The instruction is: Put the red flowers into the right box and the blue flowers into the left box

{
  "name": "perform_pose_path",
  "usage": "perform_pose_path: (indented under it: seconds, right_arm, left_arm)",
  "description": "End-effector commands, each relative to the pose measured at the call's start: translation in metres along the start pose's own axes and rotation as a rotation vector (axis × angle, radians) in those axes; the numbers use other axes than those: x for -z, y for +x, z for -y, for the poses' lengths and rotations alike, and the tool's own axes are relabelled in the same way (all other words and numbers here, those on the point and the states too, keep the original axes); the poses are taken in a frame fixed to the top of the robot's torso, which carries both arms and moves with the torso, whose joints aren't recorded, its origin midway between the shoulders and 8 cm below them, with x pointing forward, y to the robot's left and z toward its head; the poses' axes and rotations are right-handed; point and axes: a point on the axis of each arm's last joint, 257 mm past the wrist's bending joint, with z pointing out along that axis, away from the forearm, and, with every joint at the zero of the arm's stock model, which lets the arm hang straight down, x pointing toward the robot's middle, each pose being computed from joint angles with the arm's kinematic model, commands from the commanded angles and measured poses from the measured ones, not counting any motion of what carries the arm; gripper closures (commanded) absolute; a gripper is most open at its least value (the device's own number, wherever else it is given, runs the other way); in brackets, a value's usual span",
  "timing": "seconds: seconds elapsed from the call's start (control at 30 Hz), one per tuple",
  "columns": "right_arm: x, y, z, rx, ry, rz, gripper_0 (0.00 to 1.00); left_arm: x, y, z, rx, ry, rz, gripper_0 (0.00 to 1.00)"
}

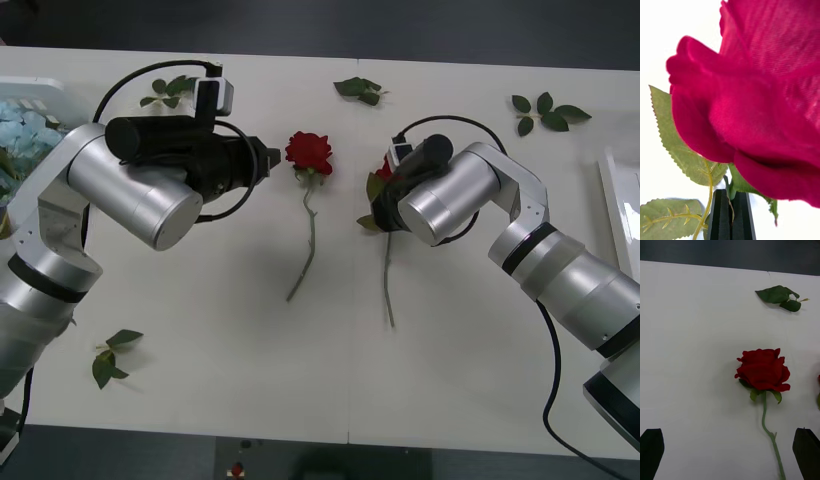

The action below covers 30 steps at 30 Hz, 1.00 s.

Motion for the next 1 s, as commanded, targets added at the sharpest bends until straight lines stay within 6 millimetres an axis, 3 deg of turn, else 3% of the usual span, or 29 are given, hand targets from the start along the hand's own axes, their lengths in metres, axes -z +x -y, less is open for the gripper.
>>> perform_pose_path:
  seconds: [0.03,0.5,0.83,1.0]
  right_arm:
    - [0.035,-0.036,0.002,0.035,0.022,0.056,1.00]
    - [0.108,-0.064,0.040,-0.007,0.025,0.049,1.00]
    - [0.169,-0.087,0.095,-0.150,0.036,0.031,1.00]
    - [0.204,-0.093,0.140,-0.251,0.073,0.024,1.00]
  left_arm:
    - [-0.014,-0.016,0.022,-0.021,0.014,0.015,0.00]
    - [-0.061,0.003,0.056,-0.085,0.003,-0.040,0.00]
    - [-0.090,0.017,0.060,-0.182,-0.027,-0.070,0.00]
    - [-0.098,0.029,0.062,-0.215,-0.031,-0.085,0.00]
